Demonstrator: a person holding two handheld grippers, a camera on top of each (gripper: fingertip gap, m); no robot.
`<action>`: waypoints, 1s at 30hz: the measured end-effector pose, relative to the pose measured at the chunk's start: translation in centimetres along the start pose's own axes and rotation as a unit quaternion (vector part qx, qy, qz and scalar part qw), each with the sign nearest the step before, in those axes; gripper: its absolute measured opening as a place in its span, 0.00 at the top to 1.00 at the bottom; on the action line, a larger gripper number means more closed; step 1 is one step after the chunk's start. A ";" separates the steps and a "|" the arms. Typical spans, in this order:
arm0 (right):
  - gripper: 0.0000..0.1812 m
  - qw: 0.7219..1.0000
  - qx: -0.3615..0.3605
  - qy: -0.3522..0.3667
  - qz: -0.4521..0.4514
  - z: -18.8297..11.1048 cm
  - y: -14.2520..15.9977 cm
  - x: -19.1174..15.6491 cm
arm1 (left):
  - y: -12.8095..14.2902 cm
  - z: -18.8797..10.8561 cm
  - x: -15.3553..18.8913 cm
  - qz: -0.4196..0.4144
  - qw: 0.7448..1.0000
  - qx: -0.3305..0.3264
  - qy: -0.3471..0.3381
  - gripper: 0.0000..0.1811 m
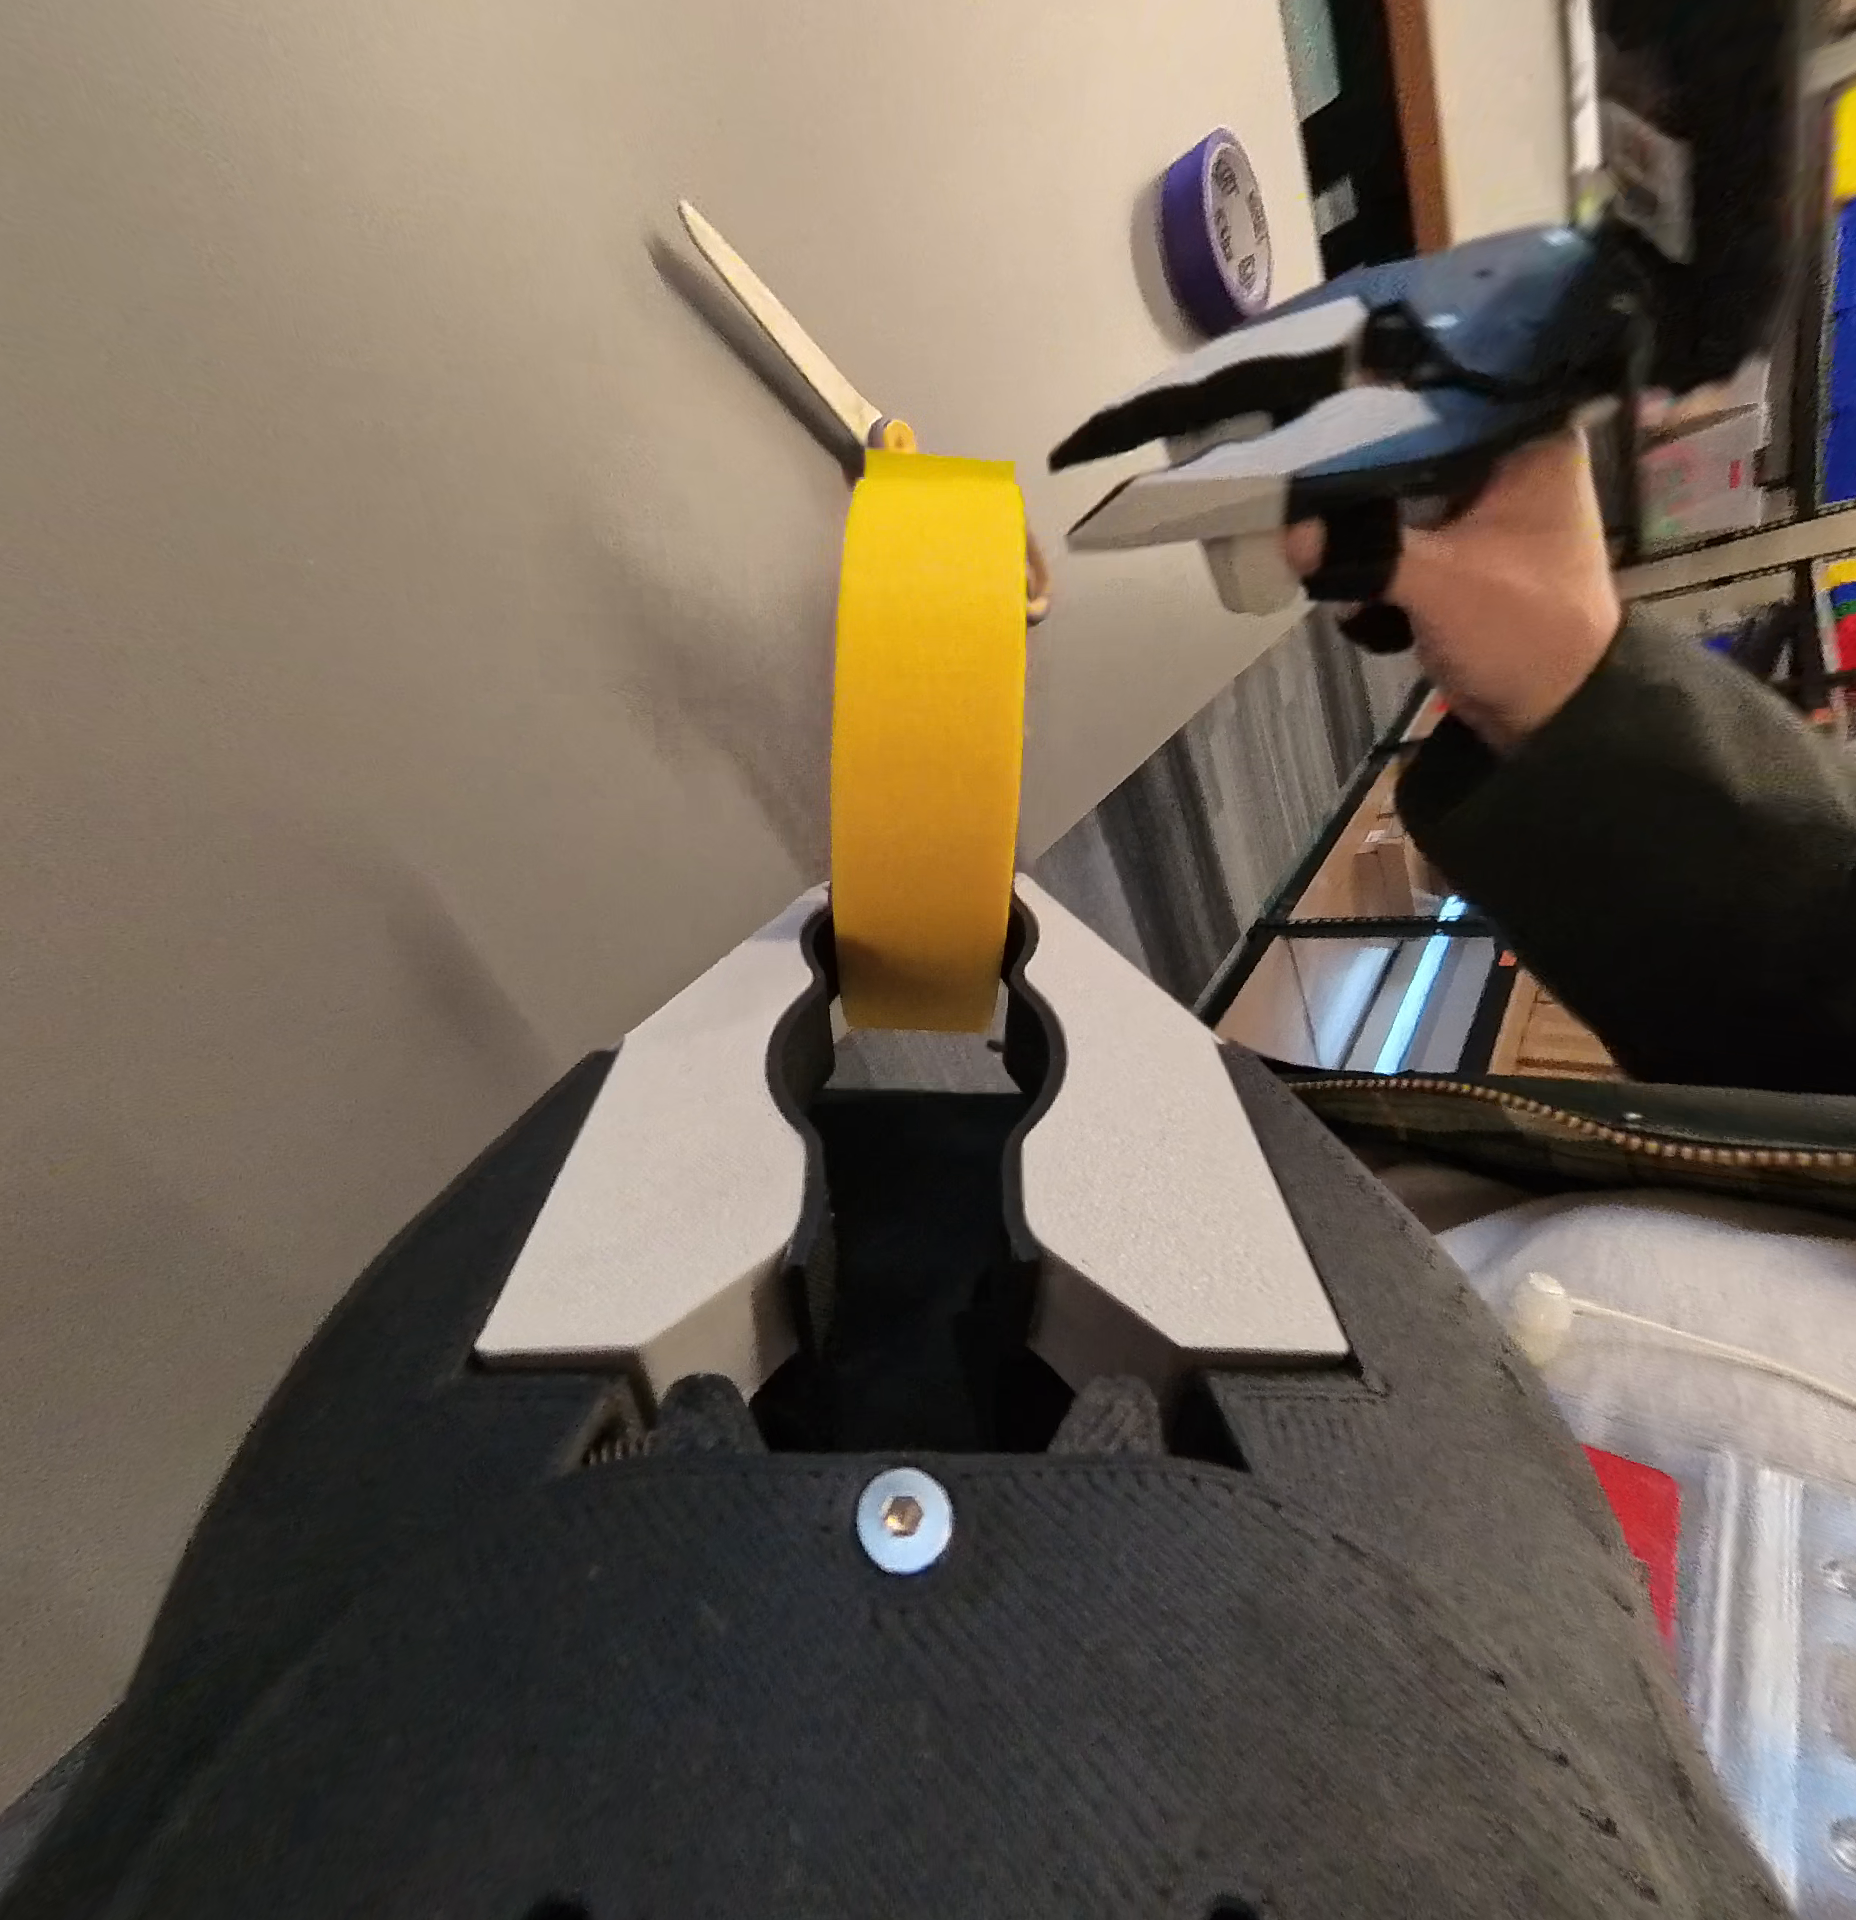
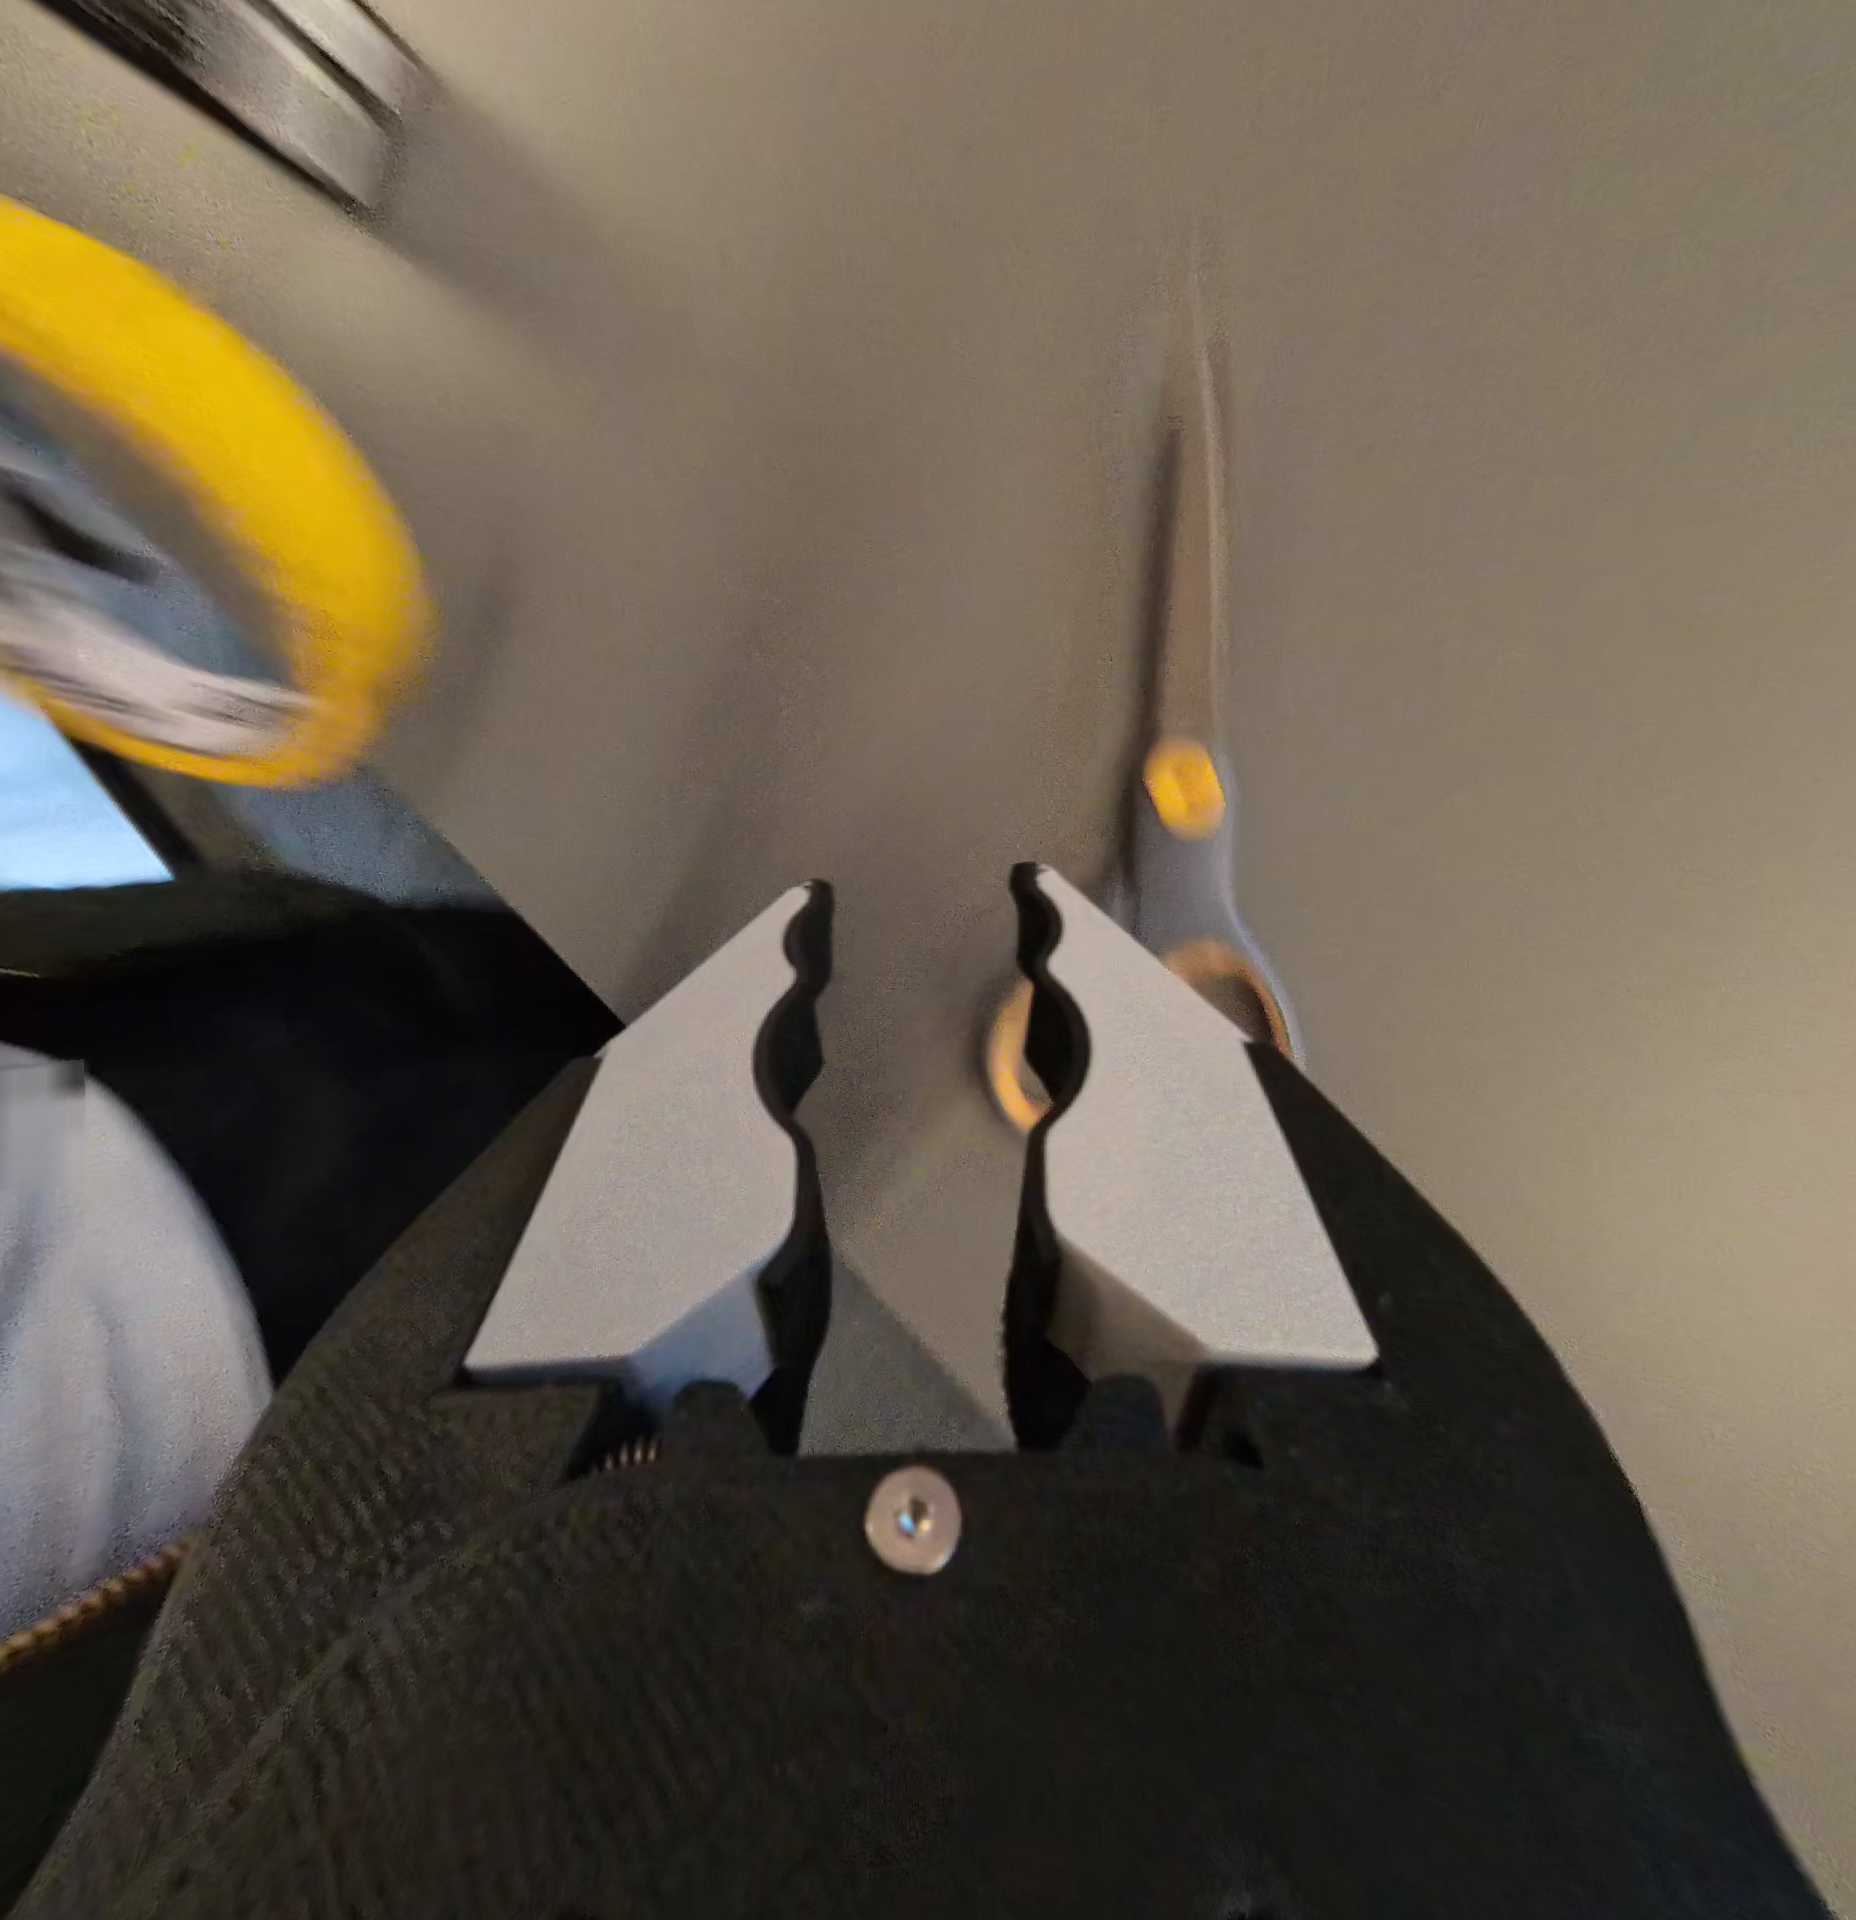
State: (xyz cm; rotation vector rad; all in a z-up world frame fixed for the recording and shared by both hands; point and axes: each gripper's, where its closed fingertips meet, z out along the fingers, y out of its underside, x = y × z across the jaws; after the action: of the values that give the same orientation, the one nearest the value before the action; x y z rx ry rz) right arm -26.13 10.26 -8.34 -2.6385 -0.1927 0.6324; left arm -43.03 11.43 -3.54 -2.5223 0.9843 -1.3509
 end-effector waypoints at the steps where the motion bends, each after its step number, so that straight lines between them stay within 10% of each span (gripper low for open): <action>1: 0.82 0.993 0.104 -0.027 -0.042 -1.9 -3.1 -2.4 | -0.3 0.0 0.3 -0.005 1.000 0.009 0.011 0.85; 5: 0.75 0.925 0.362 -0.007 -0.116 -7.1 -9.0 -7.4 | -1.8 0.1 1.7 -0.030 0.997 0.046 0.060 0.85; 9: 0.83 0.949 0.292 -0.103 -0.062 -4.3 -8.2 -9.8 | -2.4 0.4 2.1 -0.027 0.997 0.049 0.058 0.85; 21: 0.94 0.963 0.239 -0.006 -0.123 -1.0 -8.6 -9.3 | -3.5 1.1 4.3 0.024 0.996 0.063 0.064 0.85; 25: 0.95 0.973 0.179 0.018 -0.145 1.6 -8.7 -6.5 | -4.2 -0.1 1.7 0.028 0.995 0.097 -0.013 0.57; 30: 0.95 0.978 0.026 0.069 -0.196 6.9 -8.0 -1.3 | -2.2 -1.8 0.6 0.070 0.991 0.090 -0.067 0.54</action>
State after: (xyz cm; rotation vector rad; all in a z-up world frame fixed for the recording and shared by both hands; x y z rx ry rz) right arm -30.75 19.75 -9.94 -2.4808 -0.6261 0.3148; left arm -43.14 13.18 -1.19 -2.3285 0.9472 -1.1586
